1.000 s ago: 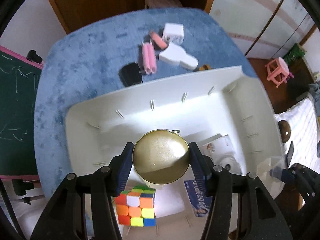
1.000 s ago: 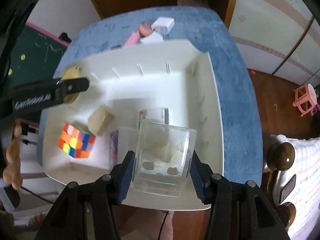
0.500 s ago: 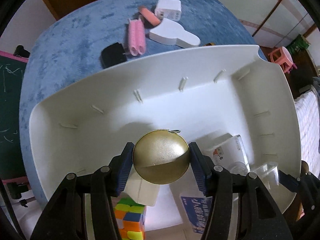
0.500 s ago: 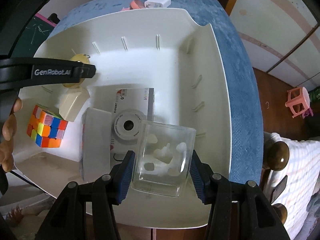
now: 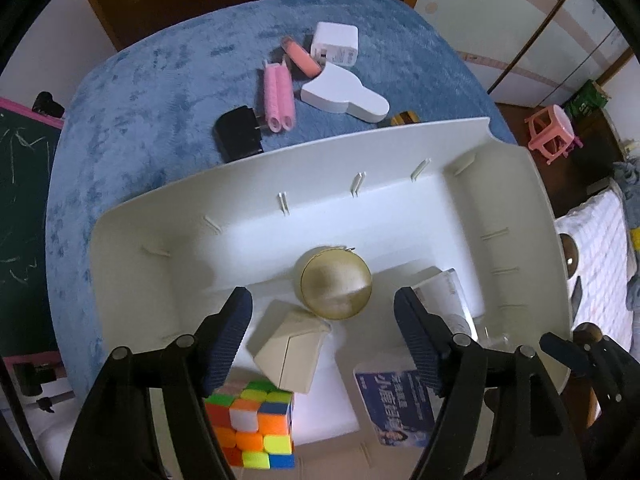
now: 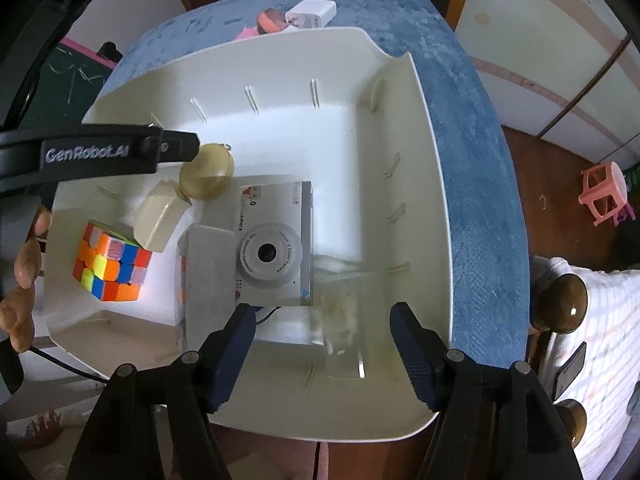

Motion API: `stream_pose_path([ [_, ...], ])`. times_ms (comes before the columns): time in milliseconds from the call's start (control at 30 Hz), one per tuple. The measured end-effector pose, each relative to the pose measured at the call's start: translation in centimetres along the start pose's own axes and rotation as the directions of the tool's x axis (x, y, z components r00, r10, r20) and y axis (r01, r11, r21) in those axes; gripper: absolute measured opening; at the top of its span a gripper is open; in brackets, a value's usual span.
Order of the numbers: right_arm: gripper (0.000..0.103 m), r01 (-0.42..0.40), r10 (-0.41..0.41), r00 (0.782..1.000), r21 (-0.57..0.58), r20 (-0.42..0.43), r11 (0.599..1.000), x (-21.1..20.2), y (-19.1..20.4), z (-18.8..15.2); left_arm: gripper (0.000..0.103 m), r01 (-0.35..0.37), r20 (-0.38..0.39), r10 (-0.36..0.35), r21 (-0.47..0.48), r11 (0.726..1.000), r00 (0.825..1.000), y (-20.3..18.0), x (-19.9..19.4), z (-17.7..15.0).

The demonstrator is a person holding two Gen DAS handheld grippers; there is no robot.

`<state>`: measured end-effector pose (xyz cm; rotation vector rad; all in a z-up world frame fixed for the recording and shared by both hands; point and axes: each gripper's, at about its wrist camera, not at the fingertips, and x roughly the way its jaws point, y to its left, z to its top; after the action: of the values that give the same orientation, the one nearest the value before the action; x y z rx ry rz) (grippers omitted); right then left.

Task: Organize rigid objects
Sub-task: 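Carry the gold compact and clear case into the white tray and open both grippers, then move both grippers back over the items left on the table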

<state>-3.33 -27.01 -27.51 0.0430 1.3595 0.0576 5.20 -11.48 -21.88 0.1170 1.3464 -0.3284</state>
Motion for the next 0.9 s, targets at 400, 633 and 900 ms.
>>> stream_pose_path([
  [400,0.070,-0.027,0.029,0.997,-0.033,0.070,0.999,-4.3,1.0,1.7,0.077,0.040,0.106,-0.034,-0.057,0.998,0.994,1.9,-6.1,1.5],
  [633,0.070,-0.017,0.029,0.991,-0.089,0.128,0.996,-7.8,1.6,4.7,0.077,0.045,0.184,-0.030,-0.081,0.996,0.982,3.5,-10.1,3.7],
  [900,0.070,0.027,0.013,0.969,-0.156,0.246,0.987,-13.3,1.6,10.2,0.077,0.027,0.273,0.002,-0.101,0.995,0.962,4.9,-13.8,7.6],
])
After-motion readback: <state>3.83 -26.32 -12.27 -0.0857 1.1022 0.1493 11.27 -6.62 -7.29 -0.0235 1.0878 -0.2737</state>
